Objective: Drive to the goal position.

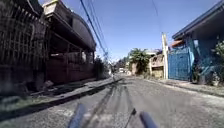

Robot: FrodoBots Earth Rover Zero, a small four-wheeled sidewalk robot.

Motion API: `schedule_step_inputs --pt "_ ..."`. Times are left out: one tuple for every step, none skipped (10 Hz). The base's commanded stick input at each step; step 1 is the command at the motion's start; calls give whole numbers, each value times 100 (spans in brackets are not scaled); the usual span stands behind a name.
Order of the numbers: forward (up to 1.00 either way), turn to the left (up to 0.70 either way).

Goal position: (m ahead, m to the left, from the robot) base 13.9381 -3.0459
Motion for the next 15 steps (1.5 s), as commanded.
schedule_step_inputs --pt "50 0" --pt "50 0" --pt "50 0" --pt "50 0" --pt "50 0" --pt "50 0" --pt "50 0" --pt "50 0" --pt "50 0" --pt "50 0" --pt "50 0" --pt "50 0" --pt "50 0" --pt "50 0" --pt "50 0"
